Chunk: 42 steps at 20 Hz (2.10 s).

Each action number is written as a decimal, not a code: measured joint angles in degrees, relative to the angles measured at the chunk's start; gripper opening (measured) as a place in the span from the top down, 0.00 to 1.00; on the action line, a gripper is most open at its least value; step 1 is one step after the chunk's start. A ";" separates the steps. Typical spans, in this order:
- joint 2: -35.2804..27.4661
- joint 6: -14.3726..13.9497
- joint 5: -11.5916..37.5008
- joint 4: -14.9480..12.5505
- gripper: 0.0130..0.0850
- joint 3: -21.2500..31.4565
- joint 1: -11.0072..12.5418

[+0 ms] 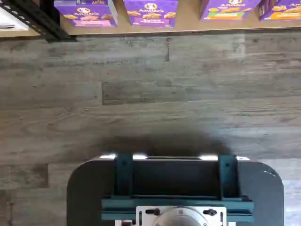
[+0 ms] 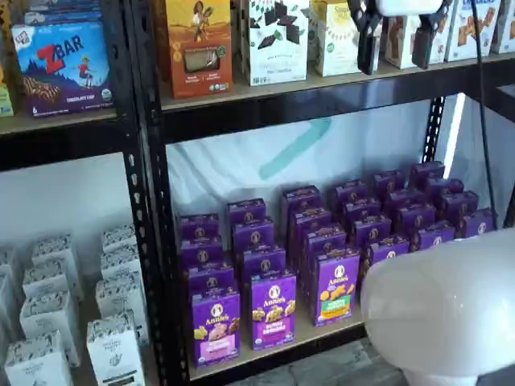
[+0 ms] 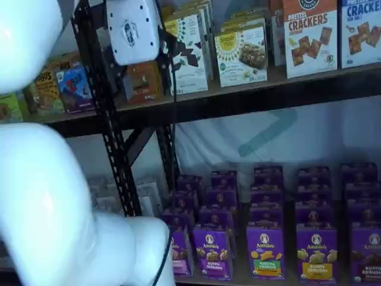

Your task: Pick up the purple box with a pink patch in the middle, on the bottom shelf, the first box from the left

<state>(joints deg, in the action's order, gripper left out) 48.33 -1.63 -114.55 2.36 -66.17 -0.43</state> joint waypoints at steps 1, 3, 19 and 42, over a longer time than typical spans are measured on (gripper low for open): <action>0.33 0.45 0.53 0.89 0.00 0.31 0.82; 0.94 1.27 1.51 2.47 0.00 0.90 2.30; 4.17 3.64 9.94 0.48 0.00 12.88 3.60; 2.13 -0.22 34.92 3.54 0.00 36.18 -1.82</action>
<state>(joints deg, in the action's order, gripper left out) 50.46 -1.85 -79.63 5.89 -29.99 -2.26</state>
